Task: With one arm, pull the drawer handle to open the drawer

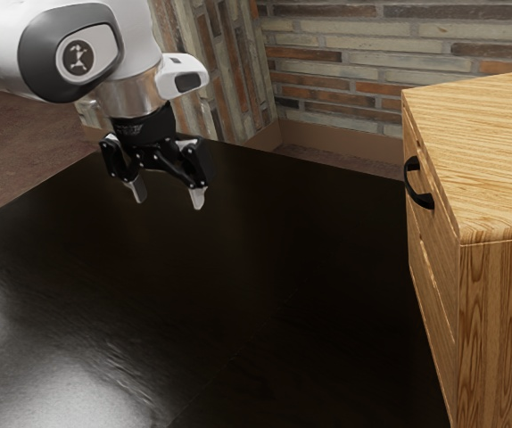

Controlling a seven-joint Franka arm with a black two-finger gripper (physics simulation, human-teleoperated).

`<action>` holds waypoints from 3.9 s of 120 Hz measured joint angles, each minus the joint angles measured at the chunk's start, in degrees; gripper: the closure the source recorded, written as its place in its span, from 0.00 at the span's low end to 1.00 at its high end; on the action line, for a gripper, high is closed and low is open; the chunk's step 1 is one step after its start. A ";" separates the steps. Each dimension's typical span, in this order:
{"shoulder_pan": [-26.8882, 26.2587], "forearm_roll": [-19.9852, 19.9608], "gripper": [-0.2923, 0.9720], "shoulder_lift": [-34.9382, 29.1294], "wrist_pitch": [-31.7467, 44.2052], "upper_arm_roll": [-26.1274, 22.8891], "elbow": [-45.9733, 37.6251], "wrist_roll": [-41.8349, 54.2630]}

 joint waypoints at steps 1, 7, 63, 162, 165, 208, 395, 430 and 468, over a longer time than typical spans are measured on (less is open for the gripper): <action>-0.08 0.00 0.23 0.00 0.00 0.00 0.00 0.01; -0.53 0.00 0.23 0.00 0.00 0.00 0.00 0.05; 7.36 -0.07 0.23 -6.40 -0.11 -0.79 8.84 0.19; 2.46 -21.35 0.23 2.98 10.03 -1.43 2.57 -8.58; 1.99 -22.63 0.23 3.19 11.28 -1.46 2.61 -9.24; -3.94 -30.87 0.23 2.92 24.96 -1.39 -3.20 -16.75; -10.60 -32.66 0.23 8.82 39.54 -1.19 -5.43 -25.48; -10.36 -32.06 0.23 3.48 39.49 -0.54 -10.82 -25.68; -10.07 -30.53 0.23 0.28 39.53 0.13 -14.64 -26.01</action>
